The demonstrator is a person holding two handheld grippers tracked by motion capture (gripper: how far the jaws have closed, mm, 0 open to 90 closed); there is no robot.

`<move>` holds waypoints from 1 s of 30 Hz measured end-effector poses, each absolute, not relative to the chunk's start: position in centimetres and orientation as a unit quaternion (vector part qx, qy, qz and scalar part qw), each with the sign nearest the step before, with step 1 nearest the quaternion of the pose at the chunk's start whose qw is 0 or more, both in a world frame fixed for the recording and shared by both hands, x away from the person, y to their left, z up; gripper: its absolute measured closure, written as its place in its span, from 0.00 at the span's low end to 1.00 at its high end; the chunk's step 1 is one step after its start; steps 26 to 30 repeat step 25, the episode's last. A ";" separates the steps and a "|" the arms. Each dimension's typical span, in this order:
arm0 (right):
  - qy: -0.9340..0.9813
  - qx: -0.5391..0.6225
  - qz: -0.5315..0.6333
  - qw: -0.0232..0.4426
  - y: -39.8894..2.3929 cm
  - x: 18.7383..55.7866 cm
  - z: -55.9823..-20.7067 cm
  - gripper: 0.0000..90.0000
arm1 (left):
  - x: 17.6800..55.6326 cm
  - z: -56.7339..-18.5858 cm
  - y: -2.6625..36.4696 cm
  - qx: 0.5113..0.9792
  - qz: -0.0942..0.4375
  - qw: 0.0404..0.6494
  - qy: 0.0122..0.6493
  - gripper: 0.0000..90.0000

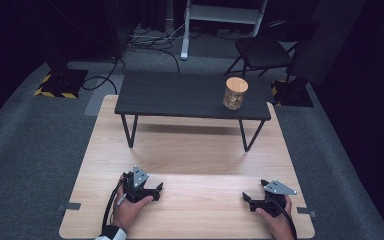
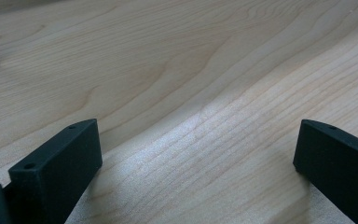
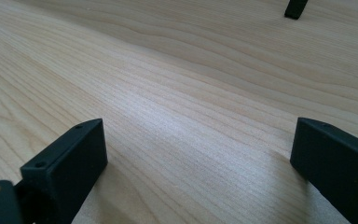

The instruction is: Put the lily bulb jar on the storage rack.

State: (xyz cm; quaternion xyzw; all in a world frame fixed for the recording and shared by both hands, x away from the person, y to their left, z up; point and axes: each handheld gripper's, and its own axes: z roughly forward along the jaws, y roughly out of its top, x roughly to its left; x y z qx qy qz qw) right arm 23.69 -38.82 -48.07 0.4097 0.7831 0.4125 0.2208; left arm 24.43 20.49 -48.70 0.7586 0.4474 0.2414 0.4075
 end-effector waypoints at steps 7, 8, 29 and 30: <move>0.783 0.410 0.413 0.221 -38.8 23.7 -48.1 0.04 | 24.4 -48.7 20.5 0.759 0.242 0.408 0.446 0.01; 0.783 0.410 0.413 0.221 -38.8 23.7 -48.1 0.04 | 24.4 -48.7 20.5 0.758 0.241 0.408 0.447 0.01; 0.783 0.410 0.411 0.221 -38.8 23.7 -48.0 0.03 | 24.4 -48.7 20.5 0.759 0.241 0.408 0.447 0.01; 0.783 0.410 0.411 0.221 -38.8 23.7 -48.0 0.03 | 24.4 -48.7 20.5 0.759 0.241 0.408 0.447 0.01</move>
